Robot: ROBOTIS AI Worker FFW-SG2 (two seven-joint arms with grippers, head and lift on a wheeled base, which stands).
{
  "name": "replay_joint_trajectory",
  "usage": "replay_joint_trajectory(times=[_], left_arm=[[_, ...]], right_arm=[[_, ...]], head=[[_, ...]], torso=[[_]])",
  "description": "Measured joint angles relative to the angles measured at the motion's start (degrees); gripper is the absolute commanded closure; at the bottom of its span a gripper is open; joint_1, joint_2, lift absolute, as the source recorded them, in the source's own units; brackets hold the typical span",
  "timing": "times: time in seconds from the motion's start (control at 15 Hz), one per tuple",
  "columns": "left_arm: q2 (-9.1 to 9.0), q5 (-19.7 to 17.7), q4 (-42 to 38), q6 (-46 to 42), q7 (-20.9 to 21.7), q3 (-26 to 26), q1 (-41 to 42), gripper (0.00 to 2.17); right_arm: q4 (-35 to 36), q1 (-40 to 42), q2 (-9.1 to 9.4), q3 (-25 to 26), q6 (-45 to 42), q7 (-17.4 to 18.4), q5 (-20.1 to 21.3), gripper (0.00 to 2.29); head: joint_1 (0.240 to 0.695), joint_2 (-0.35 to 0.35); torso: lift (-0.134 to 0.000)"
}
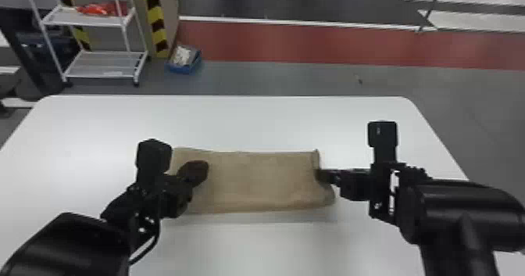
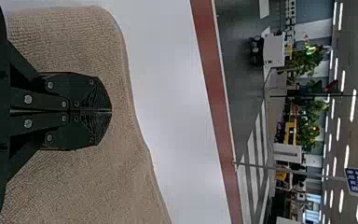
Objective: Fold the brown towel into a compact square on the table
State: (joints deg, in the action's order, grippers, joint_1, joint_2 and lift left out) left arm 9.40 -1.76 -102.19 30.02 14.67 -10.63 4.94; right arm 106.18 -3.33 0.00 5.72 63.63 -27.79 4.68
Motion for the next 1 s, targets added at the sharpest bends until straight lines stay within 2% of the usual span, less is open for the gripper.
replay_joint_trajectory(times=[0.47, 0.53, 0.6, 0.67, 1.0], left_arm=[[0.0, 0.2, 0.1, 0.2, 0.1, 0.2, -0.2, 2.09], [0.0, 0.2, 0.1, 0.2, 0.1, 0.2, -0.2, 2.1], [0.0, 0.2, 0.0, 0.3, 0.2, 0.1, -0.2, 2.1], [-0.01, 0.2, 0.0, 0.3, 0.2, 0.0, -0.2, 2.1], [-0.17, 0.3, -0.1, 0.9, 0.3, -0.2, -0.2, 2.1]], right_arm=[[4.2, 1.4, 0.0, 1.3, -0.6, -0.5, -4.2, 1.3], [4.7, 1.6, 0.0, 1.3, -0.3, 0.0, -4.2, 1.06], [5.0, 1.7, 0.0, 1.2, 0.0, 0.3, -3.8, 0.64], [5.0, 1.7, 0.0, 1.1, 0.0, 0.5, -3.5, 0.35], [1.8, 0.5, 0.0, 0.5, -0.4, 0.6, -0.9, 0.38]], head=[[0.695, -0.064], [0.695, -0.065], [0.695, -0.068], [0.695, -0.07], [0.695, -0.081]], torso=[[-0.124], [-0.124], [-0.124], [-0.124], [-0.124]])
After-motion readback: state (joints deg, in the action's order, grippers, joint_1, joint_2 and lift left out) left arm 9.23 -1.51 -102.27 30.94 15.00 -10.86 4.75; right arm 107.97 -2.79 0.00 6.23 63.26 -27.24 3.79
